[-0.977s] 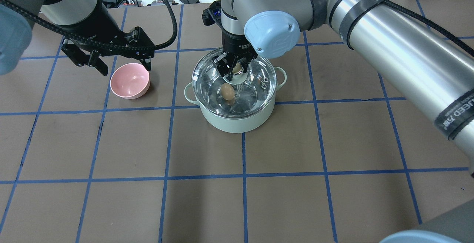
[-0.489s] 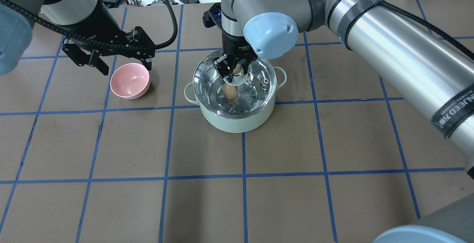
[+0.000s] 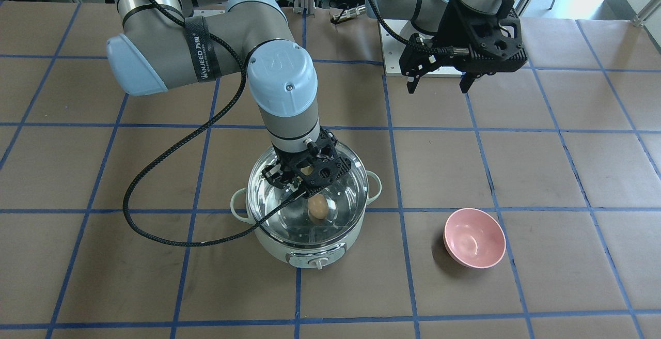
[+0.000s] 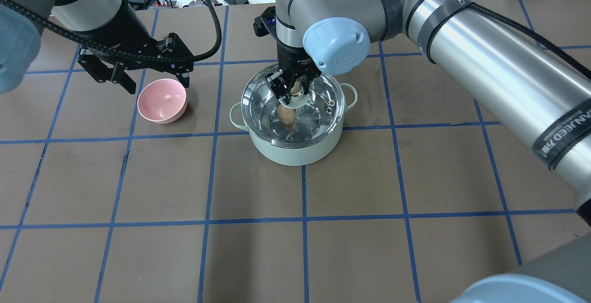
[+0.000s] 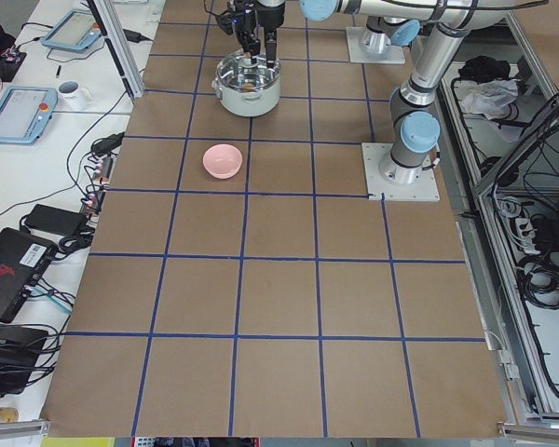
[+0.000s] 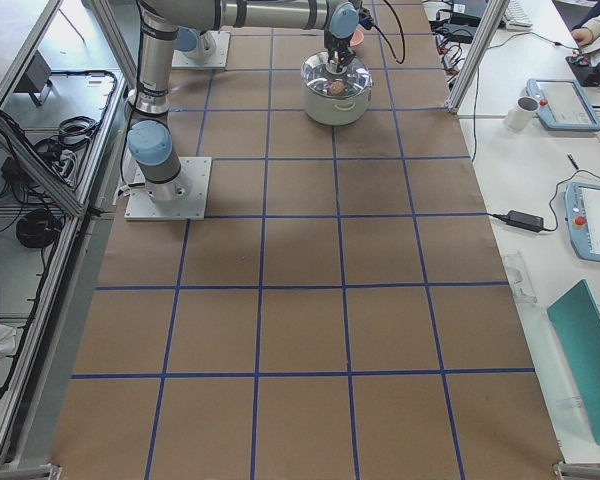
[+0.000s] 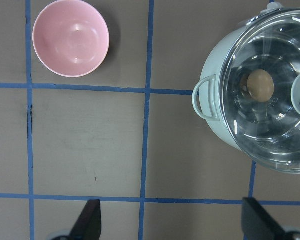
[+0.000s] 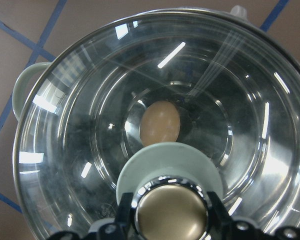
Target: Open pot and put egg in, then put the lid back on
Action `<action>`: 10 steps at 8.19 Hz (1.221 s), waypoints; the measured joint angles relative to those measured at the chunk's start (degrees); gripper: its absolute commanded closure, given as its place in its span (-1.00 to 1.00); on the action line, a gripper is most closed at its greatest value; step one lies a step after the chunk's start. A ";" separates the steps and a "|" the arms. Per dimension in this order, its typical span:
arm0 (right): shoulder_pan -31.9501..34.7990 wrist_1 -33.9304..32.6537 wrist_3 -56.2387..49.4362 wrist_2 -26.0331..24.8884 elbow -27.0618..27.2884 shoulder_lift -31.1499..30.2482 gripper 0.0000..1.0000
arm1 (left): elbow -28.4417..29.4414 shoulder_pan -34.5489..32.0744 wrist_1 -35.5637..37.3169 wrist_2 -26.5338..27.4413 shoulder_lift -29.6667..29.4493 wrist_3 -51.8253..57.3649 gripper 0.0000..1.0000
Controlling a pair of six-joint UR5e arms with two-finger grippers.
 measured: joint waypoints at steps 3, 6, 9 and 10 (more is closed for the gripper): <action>0.00 0.04 -0.66 0.43 0.00 0.05 -1.00 | 0.00 -0.01 0.16 -0.05 -0.17 0.00 -1.00; -0.08 0.51 -0.71 0.77 -0.04 -0.86 -1.00 | 0.00 0.00 0.42 -0.09 -0.27 0.00 -1.00; -2.60 4.48 -0.44 -0.19 0.11 -6.38 -1.00 | 0.00 0.00 0.53 -0.17 -0.29 0.00 -1.00; -5.24 6.51 -0.23 -0.39 0.22 -8.77 -1.00 | 0.00 0.00 0.52 -0.17 -0.29 0.00 -1.00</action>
